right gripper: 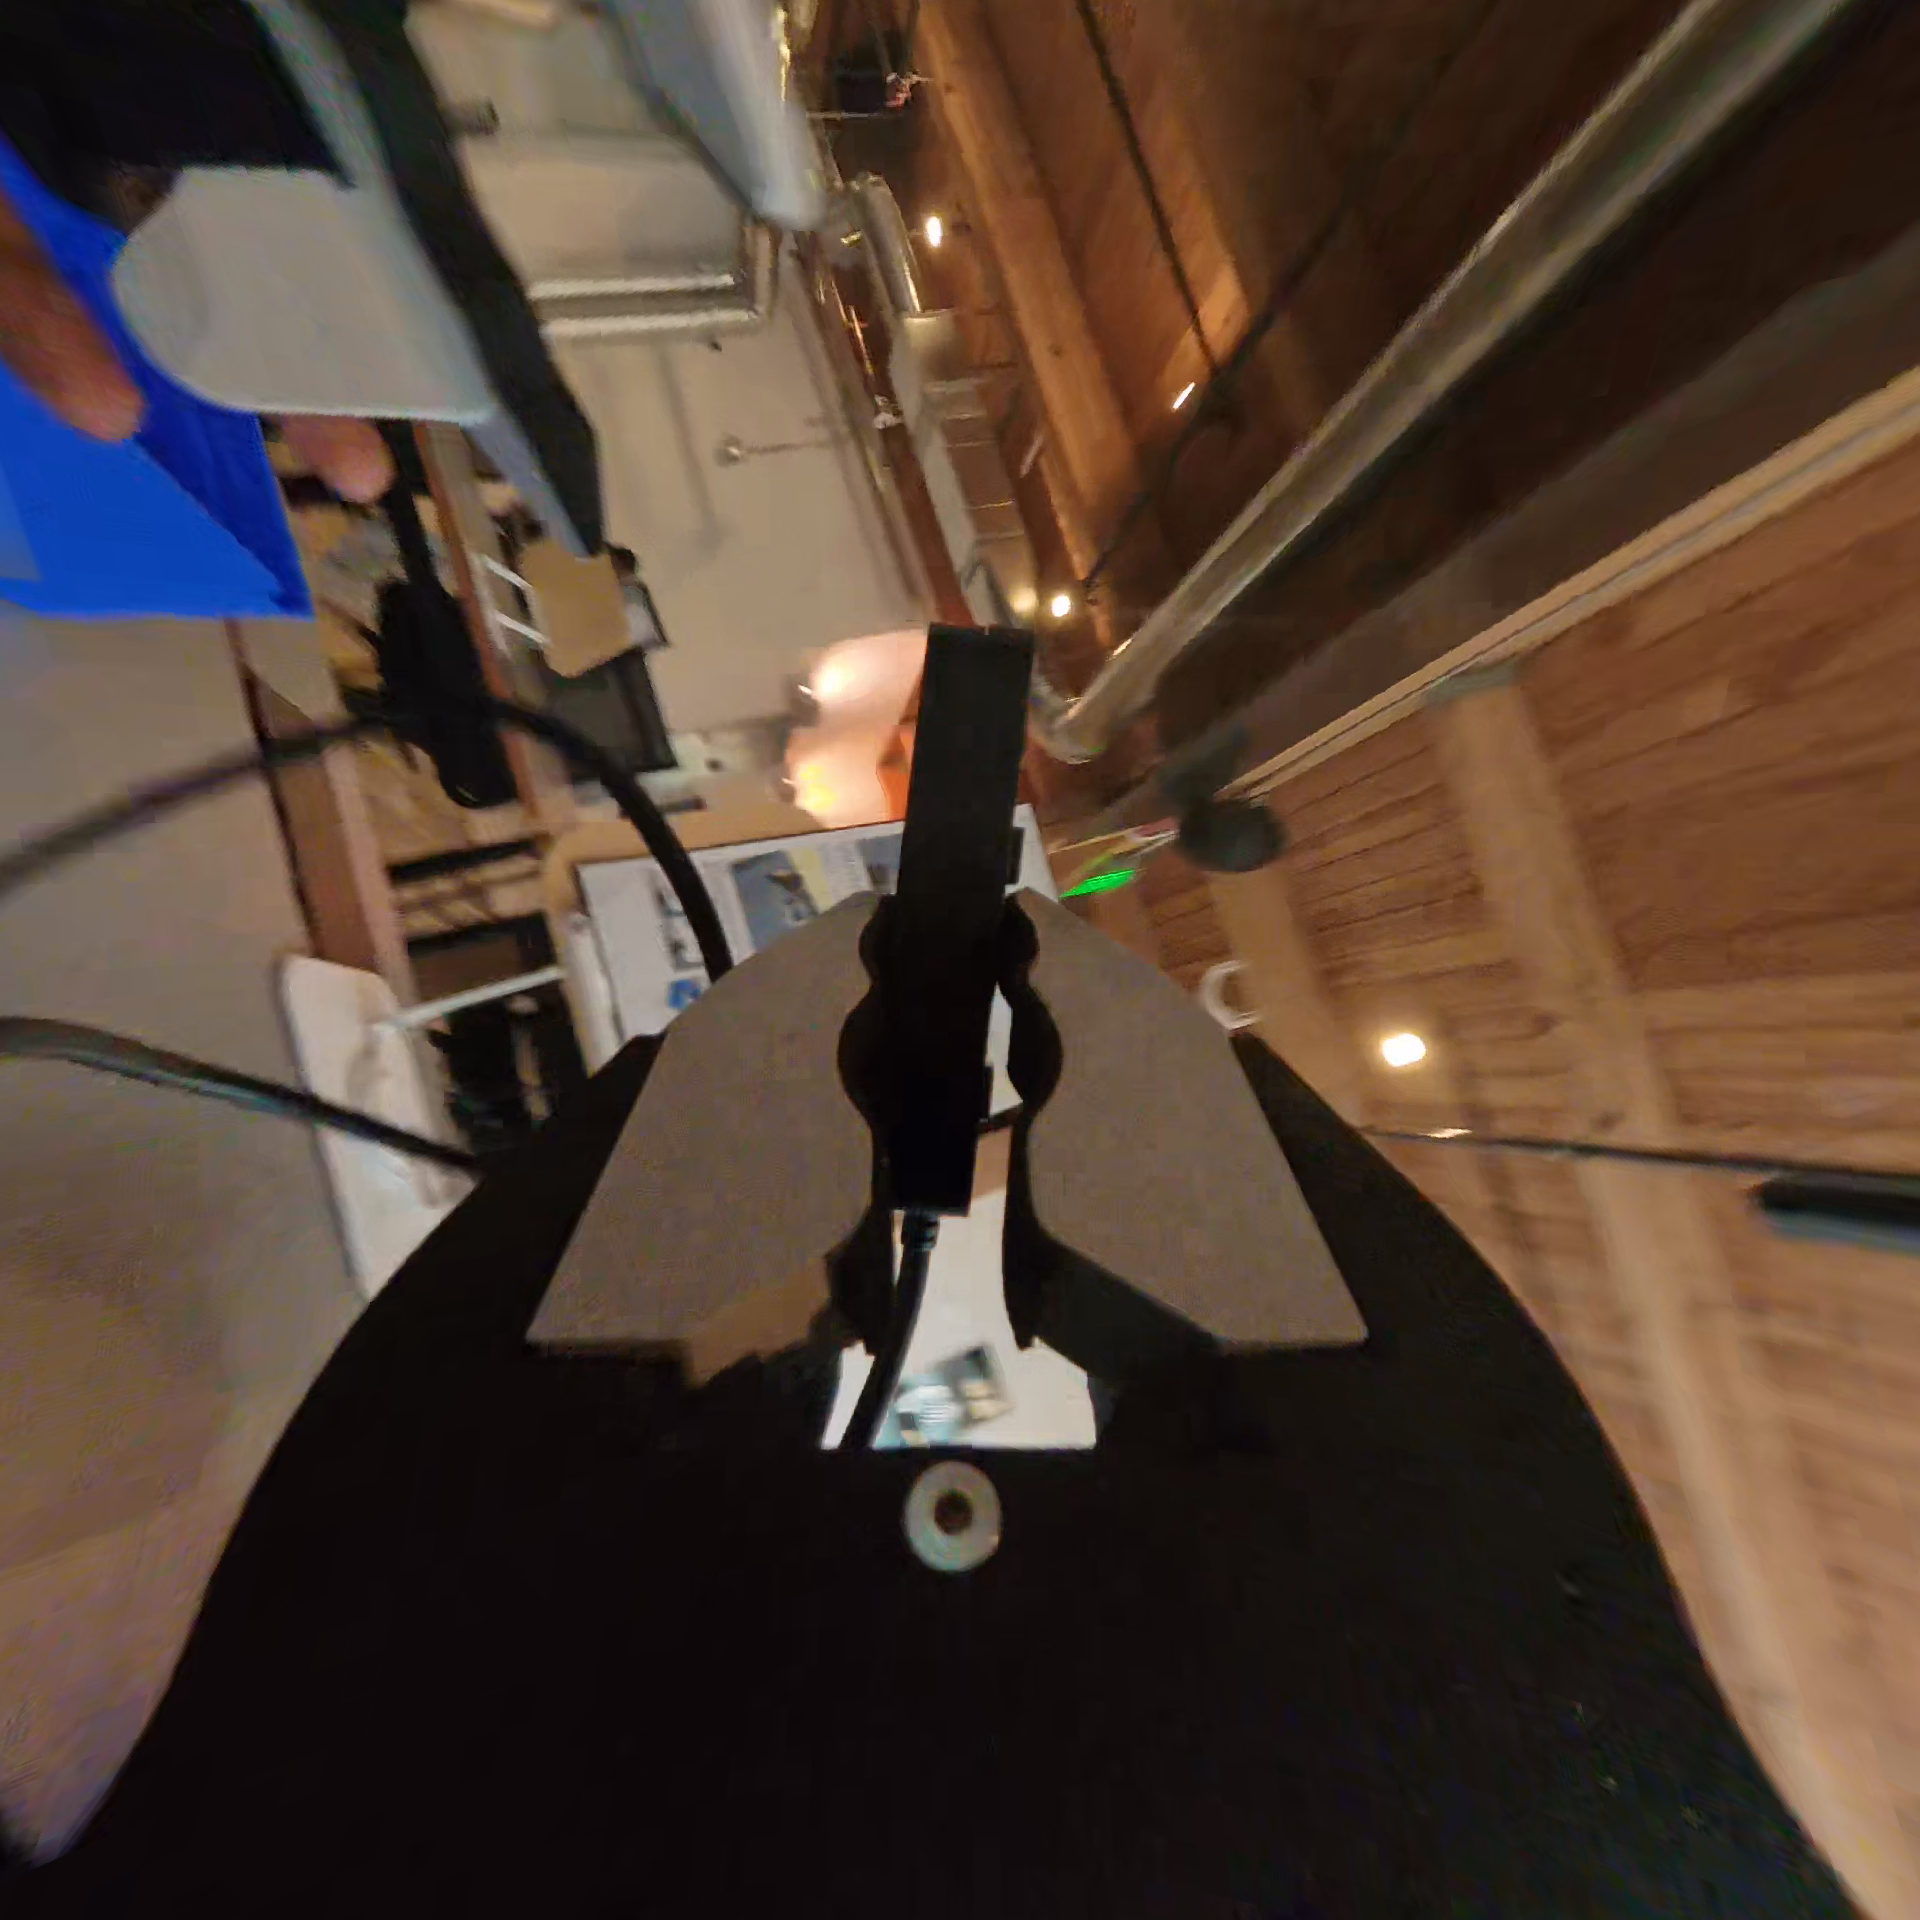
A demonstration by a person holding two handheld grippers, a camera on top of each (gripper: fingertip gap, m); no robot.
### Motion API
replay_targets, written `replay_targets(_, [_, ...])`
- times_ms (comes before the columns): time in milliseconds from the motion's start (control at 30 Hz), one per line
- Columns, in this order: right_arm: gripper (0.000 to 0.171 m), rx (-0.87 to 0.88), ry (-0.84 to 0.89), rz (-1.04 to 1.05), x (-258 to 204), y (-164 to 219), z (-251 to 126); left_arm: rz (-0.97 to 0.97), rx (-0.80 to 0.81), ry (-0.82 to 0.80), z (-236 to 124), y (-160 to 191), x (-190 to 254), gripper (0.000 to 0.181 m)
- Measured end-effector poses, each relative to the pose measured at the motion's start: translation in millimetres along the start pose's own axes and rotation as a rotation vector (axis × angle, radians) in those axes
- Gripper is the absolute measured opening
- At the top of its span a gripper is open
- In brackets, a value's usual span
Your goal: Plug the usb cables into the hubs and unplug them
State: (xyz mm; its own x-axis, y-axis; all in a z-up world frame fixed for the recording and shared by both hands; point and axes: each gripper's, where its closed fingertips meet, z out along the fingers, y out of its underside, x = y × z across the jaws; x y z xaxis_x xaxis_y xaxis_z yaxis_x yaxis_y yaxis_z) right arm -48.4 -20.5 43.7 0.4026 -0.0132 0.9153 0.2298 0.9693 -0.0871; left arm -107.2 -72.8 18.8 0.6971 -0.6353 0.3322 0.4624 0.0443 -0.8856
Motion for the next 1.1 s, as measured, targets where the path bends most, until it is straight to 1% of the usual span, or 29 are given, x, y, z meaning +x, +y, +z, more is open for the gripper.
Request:
replay_targets(100, [0.018,0.002,0.053,-0.214,-17.9,-17.4,1.3,-0.085,0.045,-0.038,1.5,-5.5,-5.6,0.084])
replay_targets(167, [0.018,0.001,0.091,-0.327,-24.2,-23.6,2.6,-0.100,0.044,-0.072,4.1,-4.0,-8.3,0.082])
replay_targets(267, [0.018,-0.018,0.114,-0.422,-31.1,-24.1,4.7,-0.074,-0.012,-0.101,10.6,6.6,-8.3,0.080])
replay_targets(367, [0.018,-0.009,0.128,-0.462,-36.1,-26.1,3.8,-0.044,-0.063,-0.101,18.7,17.8,-4.9,0.075])
replay_targets(467, [0.017,0.005,0.159,-0.492,-36.7,-31.6,1.7,-0.035,-0.094,-0.089,24.8,26.7,-2.1,0.062])
replay_targets(500, [0.017,0.004,0.162,-0.506,-37.7,-32.4,1.6,-0.031,-0.099,-0.084,25.4,28.4,-1.6,0.053])
replay_targets(533, [0.018,-0.001,0.164,-0.523,-39.2,-32.0,2.1,-0.025,-0.093,-0.055,25.4,28.0,2.5,0.038])
replay_targets(567, [0.018,0.000,0.182,-0.535,-38.9,-32.6,2.2,-0.018,-0.082,-0.038,25.1,26.5,5.9,0.027])
replay_targets(633, [0.021,0.026,0.203,-0.535,-38.5,-36.3,1.1,0.012,-0.080,-0.016,23.7,25.3,9.7,0.025])
replay_targets(667, [0.026,0.048,0.179,-0.515,-41.2,-37.8,0.9,0.019,-0.075,-0.003,21.9,24.0,10.8,0.023])
replay_targets(700, [0.031,0.082,0.134,-0.481,-45.8,-39.8,0.0,0.022,-0.069,0.006,19.6,22.4,10.4,0.020])
replay_targets(733, [0.033,0.123,0.089,-0.439,-49.8,-42.5,-2.2,0.024,-0.069,0.026,16.8,21.3,10.8,0.018])
replay_targets(800, [0.029,0.195,-0.002,-0.311,-54.8,-45.2,-8.9,0.021,-0.070,0.046,11.5,19.4,9.7,0.017])
replay_targets(867, [0.032,0.241,-0.094,-0.129,-53.9,-44.1,-15.5,0.046,-0.078,0.030,5.6,17.3,5.4,0.017])
replay_targets(900, [0.031,0.258,-0.148,-0.029,-53.3,-42.7,-18.1,0.056,-0.083,0.028,2.9,16.3,4.6,0.017])
replay_targets(1033, [0.038,0.299,-0.395,0.471,-51.7,-40.7,-22.9,0.094,-0.135,0.067,-2.6,20.0,9.8,0.017])
replay_targets(1067, [0.032,0.291,-0.445,0.590,-50.6,-38.8,-22.7,0.109,-0.150,0.067,-3.5,21.9,9.7,0.017])
replay_targets(1100, [0.033,0.293,-0.504,0.699,-50.2,-38.0,-23.9,0.124,-0.174,0.068,-4.5,24.9,9.5,0.017])
